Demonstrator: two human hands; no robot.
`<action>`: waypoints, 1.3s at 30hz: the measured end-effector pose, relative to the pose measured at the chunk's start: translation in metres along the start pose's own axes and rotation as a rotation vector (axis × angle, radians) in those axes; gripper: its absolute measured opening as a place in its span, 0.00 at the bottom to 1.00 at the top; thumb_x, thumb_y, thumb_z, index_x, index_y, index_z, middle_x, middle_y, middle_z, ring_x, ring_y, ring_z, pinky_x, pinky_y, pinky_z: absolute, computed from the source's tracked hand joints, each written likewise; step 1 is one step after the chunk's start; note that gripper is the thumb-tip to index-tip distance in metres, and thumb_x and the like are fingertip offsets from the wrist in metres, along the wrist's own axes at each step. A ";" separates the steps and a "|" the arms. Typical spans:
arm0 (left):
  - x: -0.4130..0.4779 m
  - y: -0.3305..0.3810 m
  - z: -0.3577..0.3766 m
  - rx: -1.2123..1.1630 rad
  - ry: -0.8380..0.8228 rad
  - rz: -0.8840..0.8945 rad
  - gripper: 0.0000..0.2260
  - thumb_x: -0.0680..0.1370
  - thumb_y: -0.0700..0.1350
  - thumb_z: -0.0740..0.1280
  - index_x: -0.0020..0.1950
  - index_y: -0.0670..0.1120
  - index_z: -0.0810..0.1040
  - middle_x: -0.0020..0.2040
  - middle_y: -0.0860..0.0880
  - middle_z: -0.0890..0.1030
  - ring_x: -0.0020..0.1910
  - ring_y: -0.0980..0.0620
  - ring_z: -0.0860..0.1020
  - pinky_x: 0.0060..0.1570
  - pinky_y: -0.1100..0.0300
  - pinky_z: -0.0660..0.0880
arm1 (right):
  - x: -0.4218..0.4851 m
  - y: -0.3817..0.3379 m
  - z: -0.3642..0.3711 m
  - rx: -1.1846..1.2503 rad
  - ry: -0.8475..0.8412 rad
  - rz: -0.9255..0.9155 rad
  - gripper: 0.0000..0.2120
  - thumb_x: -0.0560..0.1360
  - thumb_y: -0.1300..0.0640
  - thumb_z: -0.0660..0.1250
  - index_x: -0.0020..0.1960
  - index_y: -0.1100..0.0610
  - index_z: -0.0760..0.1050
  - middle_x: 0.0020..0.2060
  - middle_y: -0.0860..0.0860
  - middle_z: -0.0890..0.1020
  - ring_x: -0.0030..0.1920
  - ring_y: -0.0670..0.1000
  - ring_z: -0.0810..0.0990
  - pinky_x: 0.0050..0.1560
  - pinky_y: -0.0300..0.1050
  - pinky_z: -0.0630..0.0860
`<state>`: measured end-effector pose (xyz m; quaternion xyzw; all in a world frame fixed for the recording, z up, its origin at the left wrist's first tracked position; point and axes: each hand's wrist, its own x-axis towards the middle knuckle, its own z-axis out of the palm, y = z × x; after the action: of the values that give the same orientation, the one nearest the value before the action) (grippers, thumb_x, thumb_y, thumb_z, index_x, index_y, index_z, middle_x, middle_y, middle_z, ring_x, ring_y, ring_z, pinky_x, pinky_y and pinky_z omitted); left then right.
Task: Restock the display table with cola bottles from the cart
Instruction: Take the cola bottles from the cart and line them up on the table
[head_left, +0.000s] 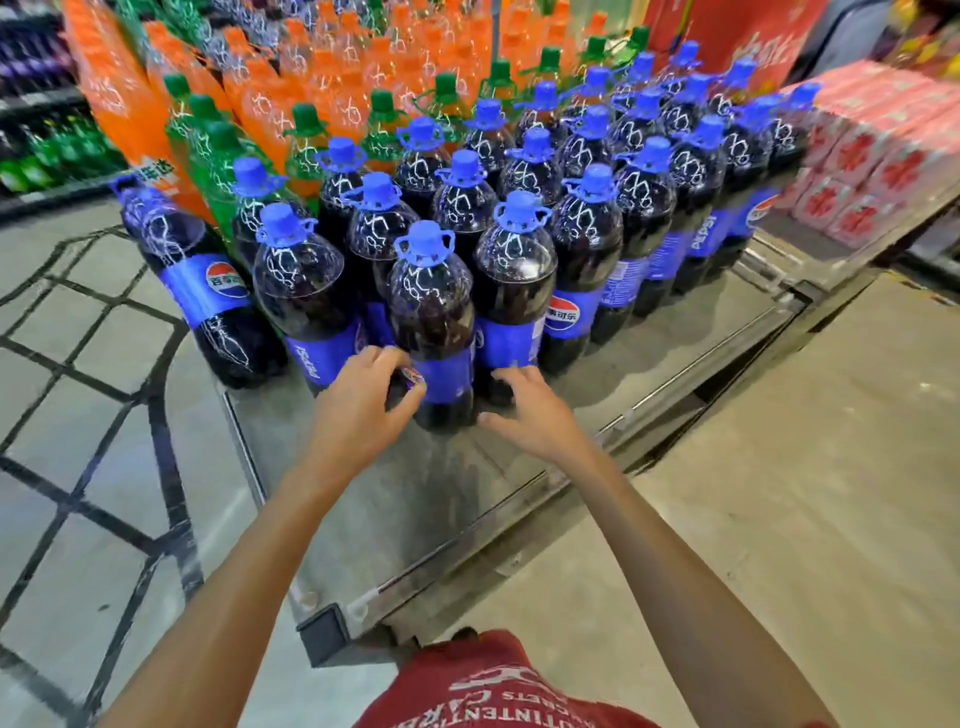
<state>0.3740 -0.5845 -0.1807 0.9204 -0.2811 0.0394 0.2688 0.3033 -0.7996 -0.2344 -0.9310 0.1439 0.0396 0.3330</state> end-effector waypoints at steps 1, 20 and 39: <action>-0.004 0.009 -0.005 0.076 -0.032 0.053 0.12 0.78 0.52 0.70 0.58 0.48 0.78 0.55 0.50 0.79 0.57 0.46 0.77 0.49 0.50 0.75 | -0.008 0.003 -0.008 -0.064 -0.029 0.008 0.34 0.76 0.44 0.72 0.76 0.55 0.65 0.68 0.55 0.69 0.67 0.56 0.74 0.65 0.55 0.74; -0.090 0.278 0.031 0.646 -0.578 0.766 0.29 0.79 0.61 0.65 0.75 0.49 0.64 0.70 0.44 0.72 0.69 0.40 0.70 0.64 0.47 0.70 | -0.336 0.091 -0.112 -0.446 0.034 0.548 0.32 0.79 0.42 0.67 0.77 0.54 0.63 0.72 0.58 0.69 0.71 0.62 0.68 0.67 0.57 0.69; -0.345 0.557 0.149 0.526 -0.595 1.605 0.24 0.82 0.58 0.61 0.75 0.49 0.65 0.68 0.45 0.73 0.66 0.42 0.72 0.62 0.48 0.69 | -0.724 0.176 -0.102 -0.164 0.303 1.285 0.29 0.78 0.46 0.67 0.75 0.56 0.66 0.69 0.58 0.71 0.69 0.61 0.71 0.65 0.56 0.72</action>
<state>-0.2276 -0.8790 -0.1218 0.4505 -0.8804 0.0384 -0.1434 -0.4428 -0.8187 -0.1399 -0.6778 0.7119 0.1098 0.1472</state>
